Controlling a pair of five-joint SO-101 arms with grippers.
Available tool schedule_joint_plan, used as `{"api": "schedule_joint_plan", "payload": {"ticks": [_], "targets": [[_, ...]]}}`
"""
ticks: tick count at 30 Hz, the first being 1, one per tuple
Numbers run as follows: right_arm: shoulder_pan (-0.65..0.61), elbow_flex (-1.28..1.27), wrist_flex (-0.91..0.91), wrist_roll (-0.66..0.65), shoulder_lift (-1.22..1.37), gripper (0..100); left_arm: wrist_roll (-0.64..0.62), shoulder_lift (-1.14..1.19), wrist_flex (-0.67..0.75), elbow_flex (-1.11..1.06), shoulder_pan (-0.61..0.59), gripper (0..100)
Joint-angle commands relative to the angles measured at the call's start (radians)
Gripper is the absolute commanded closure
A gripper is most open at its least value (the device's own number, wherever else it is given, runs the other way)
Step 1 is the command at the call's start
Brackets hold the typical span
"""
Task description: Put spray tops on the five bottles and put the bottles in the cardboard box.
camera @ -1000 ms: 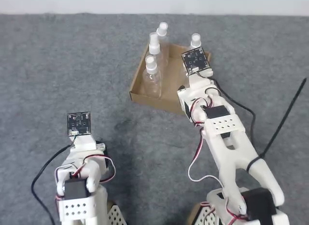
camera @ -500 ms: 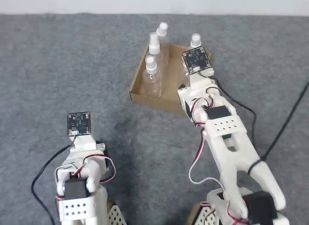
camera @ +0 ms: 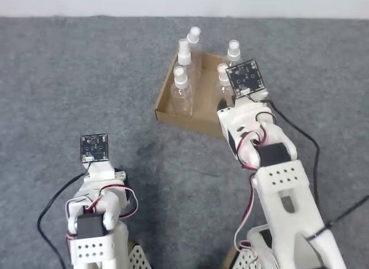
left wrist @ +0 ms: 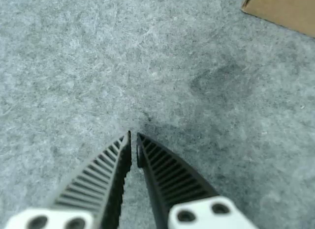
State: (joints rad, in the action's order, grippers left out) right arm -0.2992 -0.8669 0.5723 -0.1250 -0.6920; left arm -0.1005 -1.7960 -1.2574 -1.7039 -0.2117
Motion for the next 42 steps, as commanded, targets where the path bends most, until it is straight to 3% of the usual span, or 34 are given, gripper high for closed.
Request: {"api": "schedule_joint_plan", "payload": {"ticks": [1,26,35,42], "targets": [[0.030,0.011,0.035,0.002,-0.088,96.9,0.006,-0.023,-0.006,0.019,0.000,99],[0.065,0.006,0.269,0.009,-0.469,99.1,0.006,-0.023,-0.006,0.019,0.000,99],[0.127,-0.017,0.254,0.012,-0.645,98.8,0.006,-0.023,-0.006,0.019,0.000,99],[0.151,-0.160,0.120,0.011,-0.865,98.8,0.006,-0.023,-0.006,0.019,0.000,99]]}}
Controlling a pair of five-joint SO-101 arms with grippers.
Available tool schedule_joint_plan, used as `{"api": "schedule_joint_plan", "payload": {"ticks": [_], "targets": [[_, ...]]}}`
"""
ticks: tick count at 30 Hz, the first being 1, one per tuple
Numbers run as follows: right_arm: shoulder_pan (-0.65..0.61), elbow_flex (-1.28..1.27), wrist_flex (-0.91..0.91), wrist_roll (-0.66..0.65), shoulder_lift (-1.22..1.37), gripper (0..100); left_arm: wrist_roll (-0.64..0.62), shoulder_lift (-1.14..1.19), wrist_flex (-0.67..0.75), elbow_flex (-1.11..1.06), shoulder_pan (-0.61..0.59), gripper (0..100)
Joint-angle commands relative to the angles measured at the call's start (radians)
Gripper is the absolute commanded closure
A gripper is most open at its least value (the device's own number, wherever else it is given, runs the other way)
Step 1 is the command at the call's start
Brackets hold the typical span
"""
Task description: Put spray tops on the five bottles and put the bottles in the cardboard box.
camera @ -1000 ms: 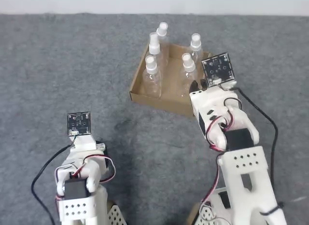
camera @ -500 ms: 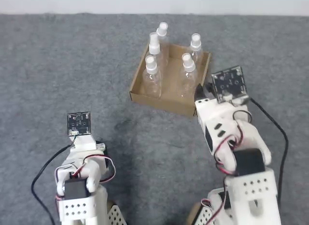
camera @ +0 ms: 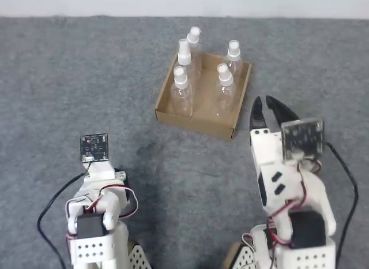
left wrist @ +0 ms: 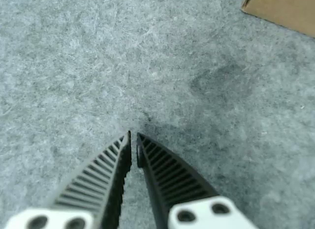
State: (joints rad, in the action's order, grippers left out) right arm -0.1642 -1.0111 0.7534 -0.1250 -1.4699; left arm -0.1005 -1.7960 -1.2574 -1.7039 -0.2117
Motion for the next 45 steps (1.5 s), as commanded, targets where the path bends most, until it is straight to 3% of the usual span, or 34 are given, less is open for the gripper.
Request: {"api": "schedule_joint_plan", "payload": {"ticks": [1,10,22,29,32,36,41,45], "targets": [[0.016,-0.035,-0.074,0.008,-0.114,98.8,0.006,-0.023,-0.006,0.019,0.000,99],[0.016,-0.164,-0.119,0.005,-0.346,98.8,0.006,-0.023,-0.006,0.019,0.000,99],[0.013,-0.166,-0.120,0.011,-0.348,98.0,0.006,-0.023,-0.006,0.019,0.000,99],[0.016,-0.196,-0.088,0.011,-0.348,74.5,0.006,-0.023,-0.006,0.019,0.000,99],[0.016,-0.227,-0.065,0.011,-0.348,70.7,0.006,-0.023,-0.006,0.019,0.000,99],[0.016,-0.278,-0.053,0.011,-0.348,76.7,0.006,-0.023,-0.006,0.019,0.000,99],[0.015,-0.328,-0.062,0.011,-0.348,99.3,0.006,-0.023,-0.006,0.019,0.000,99],[0.015,-0.385,-0.062,0.011,-0.348,95.7,0.006,-0.023,-0.006,0.019,0.000,99]]}}
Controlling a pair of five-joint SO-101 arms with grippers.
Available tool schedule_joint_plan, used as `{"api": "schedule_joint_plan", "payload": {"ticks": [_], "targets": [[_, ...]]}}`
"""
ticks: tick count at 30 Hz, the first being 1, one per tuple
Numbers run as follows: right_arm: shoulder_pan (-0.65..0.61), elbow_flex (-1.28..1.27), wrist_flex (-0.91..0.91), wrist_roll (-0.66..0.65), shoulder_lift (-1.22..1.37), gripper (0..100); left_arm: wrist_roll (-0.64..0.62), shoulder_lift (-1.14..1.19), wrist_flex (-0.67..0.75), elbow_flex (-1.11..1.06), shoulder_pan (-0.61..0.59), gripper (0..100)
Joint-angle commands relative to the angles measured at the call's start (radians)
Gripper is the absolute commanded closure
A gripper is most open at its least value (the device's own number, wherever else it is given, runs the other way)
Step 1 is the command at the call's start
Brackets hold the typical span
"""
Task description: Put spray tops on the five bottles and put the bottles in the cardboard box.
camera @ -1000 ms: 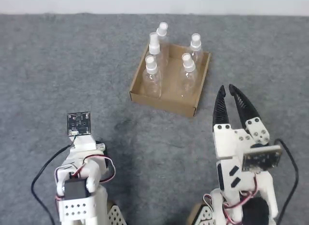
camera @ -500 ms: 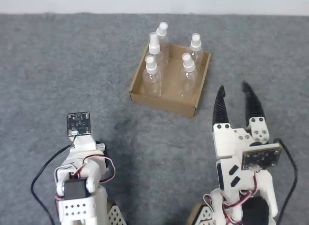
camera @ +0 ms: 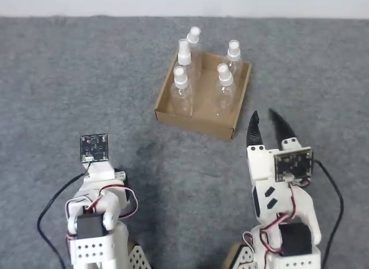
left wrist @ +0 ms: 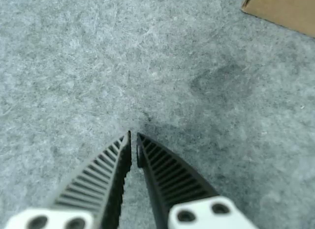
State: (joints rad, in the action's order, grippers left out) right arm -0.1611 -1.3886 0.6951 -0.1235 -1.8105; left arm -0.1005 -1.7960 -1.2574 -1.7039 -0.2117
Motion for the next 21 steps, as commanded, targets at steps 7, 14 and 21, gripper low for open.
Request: {"api": "schedule_joint_plan", "payload": {"ticks": [7,14,21], "targets": [[0.007,-0.094,-0.004,0.009,-0.007,99.1,0.006,-0.023,-0.006,0.019,0.000,99],[0.012,-0.161,-0.004,0.009,-0.007,99.1,0.006,-0.023,-0.006,0.019,0.000,99],[0.005,-0.236,-0.004,0.003,-0.007,98.9,0.006,-0.023,-0.006,0.019,0.000,99]]}}
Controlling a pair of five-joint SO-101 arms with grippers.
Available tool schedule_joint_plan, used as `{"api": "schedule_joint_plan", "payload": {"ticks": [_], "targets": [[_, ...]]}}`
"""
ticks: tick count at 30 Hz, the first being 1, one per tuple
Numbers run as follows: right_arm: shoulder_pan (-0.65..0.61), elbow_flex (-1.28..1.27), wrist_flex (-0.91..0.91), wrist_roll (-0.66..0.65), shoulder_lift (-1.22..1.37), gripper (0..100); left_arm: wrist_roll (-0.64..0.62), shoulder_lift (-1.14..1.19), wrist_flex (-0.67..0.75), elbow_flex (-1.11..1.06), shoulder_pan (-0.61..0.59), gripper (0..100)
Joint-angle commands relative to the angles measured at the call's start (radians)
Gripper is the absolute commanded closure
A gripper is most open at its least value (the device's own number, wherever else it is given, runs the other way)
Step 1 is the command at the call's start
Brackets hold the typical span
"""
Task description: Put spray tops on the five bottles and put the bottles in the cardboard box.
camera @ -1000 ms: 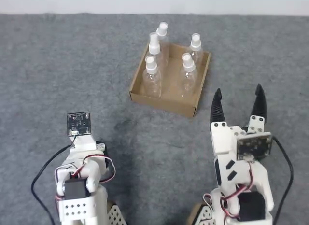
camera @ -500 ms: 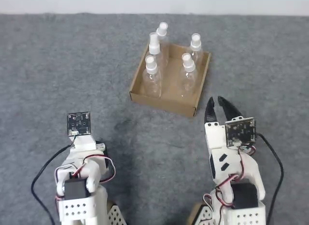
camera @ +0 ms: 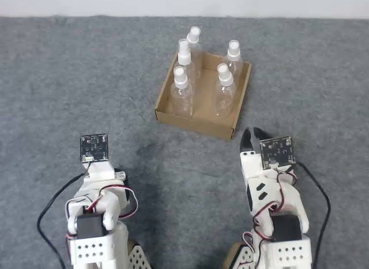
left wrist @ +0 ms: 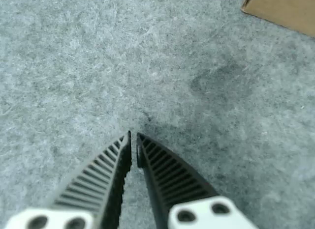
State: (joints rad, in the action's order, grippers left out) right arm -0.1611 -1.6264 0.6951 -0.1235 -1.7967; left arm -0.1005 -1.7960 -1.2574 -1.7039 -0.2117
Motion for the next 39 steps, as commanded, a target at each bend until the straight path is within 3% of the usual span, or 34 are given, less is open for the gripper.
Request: {"api": "schedule_joint_plan", "payload": {"ticks": [1,16,39], "targets": [[0.005,-0.008,-0.004,0.003,-0.021,98.9,0.006,-0.023,-0.006,0.019,0.000,99],[0.013,-0.057,0.008,0.009,-0.012,98.8,0.006,-0.023,-0.006,0.019,0.000,99],[0.012,-0.057,0.487,0.009,-0.018,98.8,0.006,-0.023,-0.006,0.019,0.000,99]]}}
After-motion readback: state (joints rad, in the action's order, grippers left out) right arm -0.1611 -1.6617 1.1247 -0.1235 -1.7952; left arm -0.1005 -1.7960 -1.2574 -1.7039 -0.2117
